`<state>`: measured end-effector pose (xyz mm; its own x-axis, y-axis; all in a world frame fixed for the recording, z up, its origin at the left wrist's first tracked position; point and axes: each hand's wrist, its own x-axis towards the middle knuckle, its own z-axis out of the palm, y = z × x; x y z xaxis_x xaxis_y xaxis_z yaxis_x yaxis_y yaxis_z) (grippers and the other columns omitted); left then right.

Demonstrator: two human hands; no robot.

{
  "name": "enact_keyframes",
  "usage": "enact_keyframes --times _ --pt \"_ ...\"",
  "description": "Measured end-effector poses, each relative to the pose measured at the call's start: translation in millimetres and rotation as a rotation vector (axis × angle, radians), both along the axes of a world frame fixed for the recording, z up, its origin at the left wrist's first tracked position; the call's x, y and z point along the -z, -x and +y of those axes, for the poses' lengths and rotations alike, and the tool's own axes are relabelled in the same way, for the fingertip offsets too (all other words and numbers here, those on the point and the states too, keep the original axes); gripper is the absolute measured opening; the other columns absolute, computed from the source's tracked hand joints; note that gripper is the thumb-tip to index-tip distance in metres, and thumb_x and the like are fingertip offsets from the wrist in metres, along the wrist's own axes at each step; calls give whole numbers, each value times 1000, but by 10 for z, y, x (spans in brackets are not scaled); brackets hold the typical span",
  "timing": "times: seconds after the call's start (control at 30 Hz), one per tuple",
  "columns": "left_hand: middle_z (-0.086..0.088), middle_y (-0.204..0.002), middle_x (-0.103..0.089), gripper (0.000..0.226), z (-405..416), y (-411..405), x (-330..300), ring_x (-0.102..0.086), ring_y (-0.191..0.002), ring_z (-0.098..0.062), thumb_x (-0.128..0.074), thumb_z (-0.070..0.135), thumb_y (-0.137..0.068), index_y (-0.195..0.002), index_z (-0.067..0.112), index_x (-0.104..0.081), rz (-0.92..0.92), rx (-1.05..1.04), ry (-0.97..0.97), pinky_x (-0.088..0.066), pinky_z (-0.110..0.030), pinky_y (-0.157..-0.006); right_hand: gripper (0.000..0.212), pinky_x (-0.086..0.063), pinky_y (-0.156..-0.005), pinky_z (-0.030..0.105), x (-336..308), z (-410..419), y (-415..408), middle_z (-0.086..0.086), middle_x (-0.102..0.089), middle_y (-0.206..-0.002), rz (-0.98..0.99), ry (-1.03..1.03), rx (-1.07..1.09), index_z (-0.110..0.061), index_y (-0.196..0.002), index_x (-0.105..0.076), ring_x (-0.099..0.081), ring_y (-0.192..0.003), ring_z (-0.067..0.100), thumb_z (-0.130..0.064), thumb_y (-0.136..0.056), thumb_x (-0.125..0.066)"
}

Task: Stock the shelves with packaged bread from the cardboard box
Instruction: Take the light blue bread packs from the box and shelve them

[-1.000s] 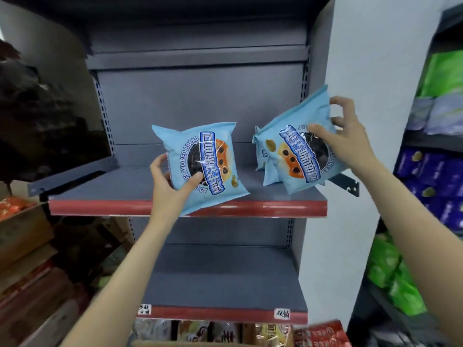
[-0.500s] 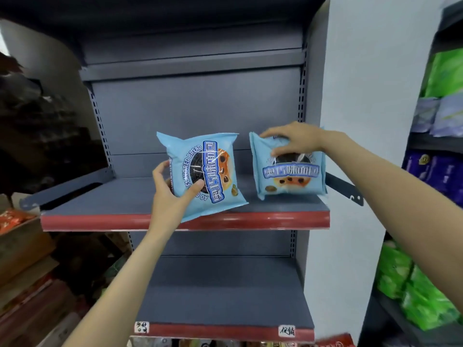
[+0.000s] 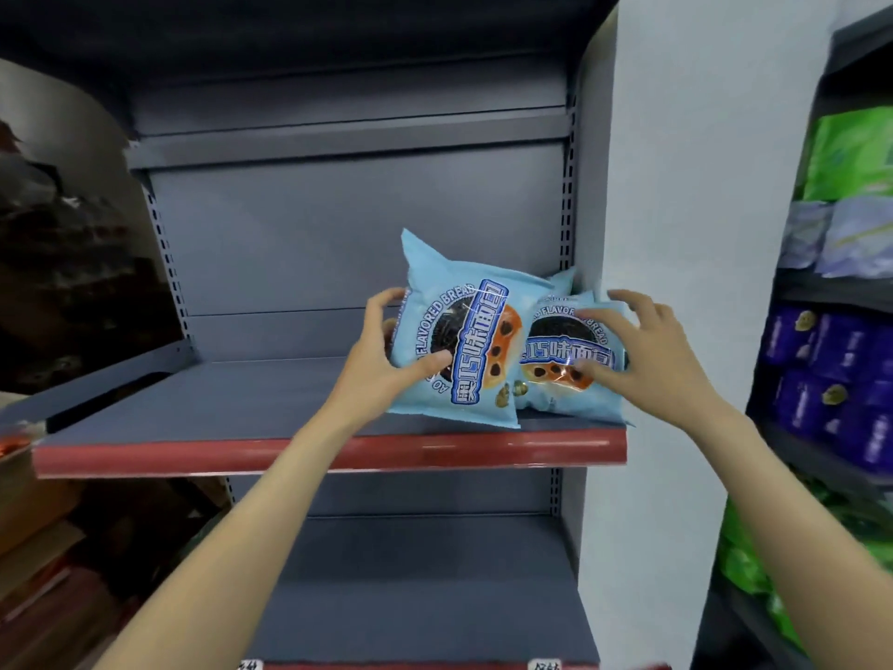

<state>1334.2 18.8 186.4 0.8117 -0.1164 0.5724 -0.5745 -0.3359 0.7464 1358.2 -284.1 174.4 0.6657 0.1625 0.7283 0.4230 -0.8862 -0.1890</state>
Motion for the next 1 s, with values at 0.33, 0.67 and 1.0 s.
enact_keyframes --times 0.33,0.67,1.0 --pt "23 -121 -61 73 -216 -398 -636 -58 -113 -4 -65 63 -67 -132 41 -43 -76 51 -607 -45 -41 -101 67 -47 -96 33 62 -19 -249 7 -39 -140 289 -381 -258 -10 -134 -47 -50 -120 25 -4 -74 -77" --pt "13 -140 -46 74 -642 -440 -1060 -45 -124 -14 -63 45 -86 -147 42 -21 -304 13 -1112 -40 -36 -94 49 -48 -91 24 -13 3 168 -15 -59 -114 350 -598 -415 -30 -119 -45 -57 -106 1 -48 -77 -62" --pt "7 -141 -38 73 -520 -521 -619 -30 -131 -12 -25 71 -82 -147 40 -24 -359 -111 -1140 -6 -45 -118 65 -48 -78 43 213 369 71 4 -63 -101 156 -276 -24 -14 -109 -47 -57 -90 25 -66 -72 -60"
